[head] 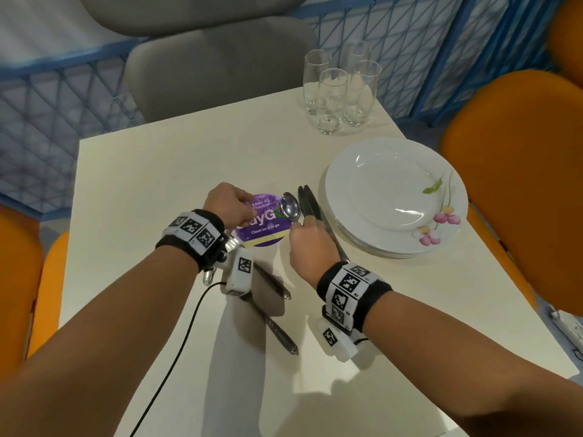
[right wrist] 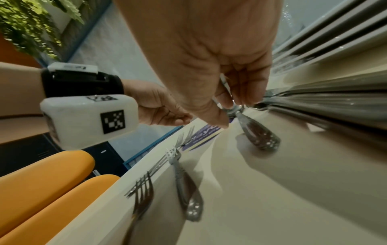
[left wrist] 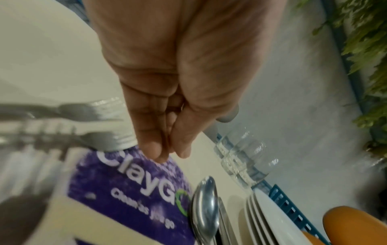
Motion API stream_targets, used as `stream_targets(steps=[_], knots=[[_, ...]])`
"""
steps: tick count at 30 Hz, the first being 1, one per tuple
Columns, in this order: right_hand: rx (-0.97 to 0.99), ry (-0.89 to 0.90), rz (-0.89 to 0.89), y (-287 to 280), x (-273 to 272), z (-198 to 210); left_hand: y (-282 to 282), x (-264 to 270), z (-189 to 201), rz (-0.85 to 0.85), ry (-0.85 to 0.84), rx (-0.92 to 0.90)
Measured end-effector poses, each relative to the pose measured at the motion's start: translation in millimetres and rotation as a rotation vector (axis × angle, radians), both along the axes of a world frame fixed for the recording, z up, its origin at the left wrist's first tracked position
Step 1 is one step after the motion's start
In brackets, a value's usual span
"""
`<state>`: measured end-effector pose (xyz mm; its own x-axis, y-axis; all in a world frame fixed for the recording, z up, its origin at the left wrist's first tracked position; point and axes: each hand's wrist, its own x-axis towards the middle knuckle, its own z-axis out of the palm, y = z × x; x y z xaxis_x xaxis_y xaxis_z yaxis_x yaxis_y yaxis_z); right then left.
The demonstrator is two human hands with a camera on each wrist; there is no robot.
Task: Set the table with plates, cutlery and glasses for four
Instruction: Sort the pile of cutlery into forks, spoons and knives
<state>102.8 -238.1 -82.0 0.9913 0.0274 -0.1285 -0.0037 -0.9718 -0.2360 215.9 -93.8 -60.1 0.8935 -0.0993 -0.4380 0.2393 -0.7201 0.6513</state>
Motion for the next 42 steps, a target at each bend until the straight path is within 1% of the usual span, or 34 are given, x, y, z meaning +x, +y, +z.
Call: stream_targets(steps=[2, 5, 8, 11, 15, 18, 20, 22, 24, 27, 28, 29, 30, 31, 32, 34, 35, 36, 39, 42], knots=[[0.087, 0.014, 0.068, 11.1, 0.6, 0.6, 20.4, -8.5, 0.6, 0.041, -0.003, -0.027], [0.174, 0.137, 0.134, 31.9, -2.7, 4.6, 46.3, -29.2, -3.6, 0.084, 0.021, -0.033], [0.158, 0.254, 0.19, 50.9, -10.3, 8.8, 67.5, -47.1, -12.0, 0.122, 0.046, -0.023], [0.041, 0.364, 0.257, 64.9, -18.3, 10.0, 82.1, -60.8, -19.2, 0.176, 0.079, -0.068], [0.035, 0.414, 0.212, 78.1, -24.6, 3.4, 94.5, -80.1, -20.7, 0.223, 0.099, -0.187], [0.028, 0.43, 0.162, 85.3, -24.3, 7.8, 101.0, -90.8, -20.6, 0.248, 0.091, -0.213], [0.067, 0.439, 0.138, 87.8, -20.3, 10.7, 104.7, -96.9, -21.2, 0.278, 0.091, -0.242], [0.16, 0.432, 0.102, 90.2, -9.9, 8.7, 106.8, -102.6, -22.9, 0.319, 0.108, -0.29], [0.374, 0.408, 0.032, 93.5, 2.7, 5.3, 105.9, -108.1, -23.5, 0.34, 0.164, -0.356], [0.67, 0.322, -0.097, 101.7, 13.9, 6.8, 99.3, -115.3, -21.9, 0.273, 0.283, -0.495], [0.717, 0.306, -0.132, 104.3, 15.3, 8.1, 97.4, -117.2, -20.5, 0.257, 0.319, -0.544], [0.722, 0.289, -0.151, 106.2, 16.7, 7.6, 95.9, -118.6, -19.0, 0.266, 0.35, -0.602], [0.683, 0.263, -0.155, 106.4, 17.8, 6.6, 95.3, -119.1, -18.0, 0.296, 0.376, -0.661], [0.595, 0.233, -0.145, 105.4, 19.3, 3.6, 95.1, -118.7, -17.1, 0.333, 0.394, -0.708], [0.459, 0.211, -0.125, 103.5, 19.8, 1.6, 95.4, -118.0, -16.2, 0.362, 0.4, -0.727], [0.176, 0.208, -0.086, 98.5, 17.2, -1.5, 96.5, -115.0, -15.4, 0.381, 0.381, -0.695], [0.084, 0.213, -0.078, 95.4, 14.7, -2.9, 97.1, -113.6, -14.5, 0.38, 0.363, -0.673], [0.032, 0.229, -0.079, 93.4, 12.2, -3.6, 97.9, -112.3, -13.4, 0.378, 0.349, -0.659], [0.004, 0.249, -0.083, 90.0, 8.9, -4.1, 101.4, -108.8, -12.8, 0.397, 0.326, -0.669], [0.07, 0.279, -0.116, 90.0, 15.4, -0.8, 104.5, -106.5, -15.2, 0.431, 0.295, -0.678]])
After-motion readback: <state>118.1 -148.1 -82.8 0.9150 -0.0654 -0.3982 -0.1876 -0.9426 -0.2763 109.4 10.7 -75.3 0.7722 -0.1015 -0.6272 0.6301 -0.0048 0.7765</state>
